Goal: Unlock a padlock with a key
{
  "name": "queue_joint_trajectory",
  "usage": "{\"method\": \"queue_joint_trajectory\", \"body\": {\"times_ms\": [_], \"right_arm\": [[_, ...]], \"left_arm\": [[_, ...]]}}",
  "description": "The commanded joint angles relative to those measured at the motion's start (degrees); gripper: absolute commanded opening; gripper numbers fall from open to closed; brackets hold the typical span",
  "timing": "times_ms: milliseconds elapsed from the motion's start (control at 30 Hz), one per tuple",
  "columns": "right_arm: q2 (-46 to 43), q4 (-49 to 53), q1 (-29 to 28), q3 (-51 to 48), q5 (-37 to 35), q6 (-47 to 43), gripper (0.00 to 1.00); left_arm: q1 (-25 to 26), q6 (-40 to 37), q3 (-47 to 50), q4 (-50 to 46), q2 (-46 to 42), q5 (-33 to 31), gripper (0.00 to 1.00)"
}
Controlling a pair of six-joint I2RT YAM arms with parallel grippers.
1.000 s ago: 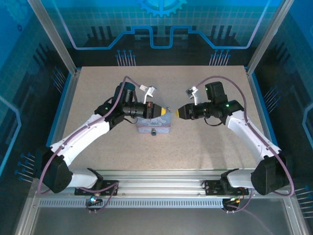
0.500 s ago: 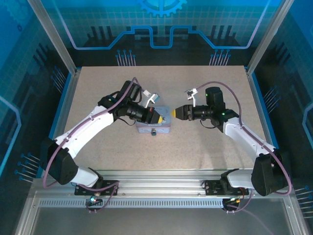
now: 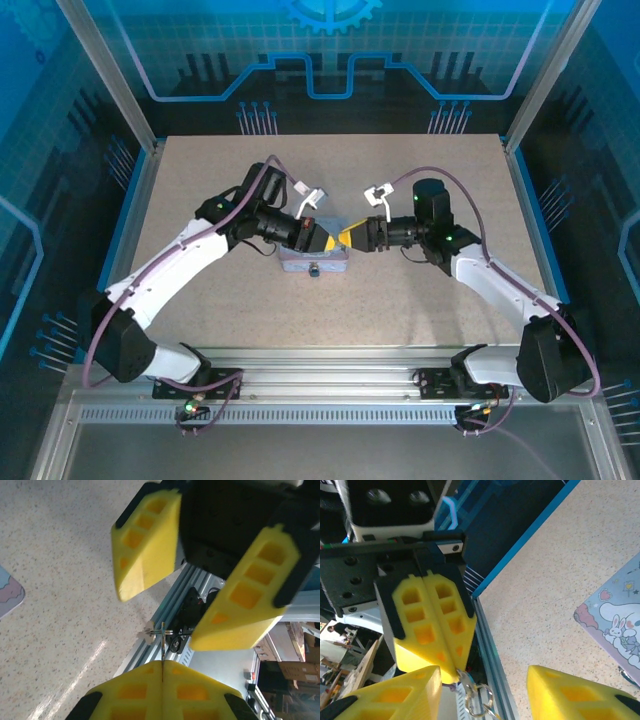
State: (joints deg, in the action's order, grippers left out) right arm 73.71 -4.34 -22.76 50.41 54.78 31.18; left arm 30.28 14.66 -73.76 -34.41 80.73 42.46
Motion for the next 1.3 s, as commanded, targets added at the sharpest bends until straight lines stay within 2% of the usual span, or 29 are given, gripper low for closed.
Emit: {"method": "queue_joint_trajectory", "body": {"times_ms": [0,167,367,567,733,900,1033,1100,1167,1267], "right_arm": [[-0.94,0.81,-1.16,-0.32,2.71,-1.95,0.47],[-2.35,1.60,-2.10,1.43,3.25,-2.96,0.40],[-4.21,3.55,-1.91,2.23,1.74,-3.90,0.45],[-4.73,3.63,-1.87,2.52,3.56,-3.97,0.33],[-5.19,6.63,-2.01,3.01,4.14,-6.08,0.33],[-5.67,8.28,-1.93,3.53,4.33,-7.45,0.16],[-5.52,9.15,-1.87,4.12,3.93,-8.20,0.11],[-5.43,9.15,-1.71,4.30,3.75,-8.15,0.15],[-5.55,9.53,-1.50,4.52,2.49,-7.76,0.36],[-5.51,8.81,-1.27,4.69,2.60,-7.39,0.38]], "left_arm": [[0.47,0.20,1.15,1.98,-2.23,2.26,0.00],[0.47,0.55,1.51,2.42,-2.58,2.98,0.00],[0.73,0.80,1.95,2.77,-3.19,3.39,0.00],[0.83,1.42,2.48,3.54,-3.65,3.19,0.00],[0.83,1.93,2.52,4.40,-3.92,3.08,0.00],[0.92,1.96,2.30,4.47,-3.70,3.35,0.00],[1.25,1.74,2.35,4.53,-3.60,3.78,0.00],[1.49,1.60,2.45,4.62,-3.62,4.01,0.00],[1.62,1.52,2.40,4.55,-3.66,4.11,0.00],[1.67,1.52,2.41,4.53,-3.59,4.08,0.00]]}}
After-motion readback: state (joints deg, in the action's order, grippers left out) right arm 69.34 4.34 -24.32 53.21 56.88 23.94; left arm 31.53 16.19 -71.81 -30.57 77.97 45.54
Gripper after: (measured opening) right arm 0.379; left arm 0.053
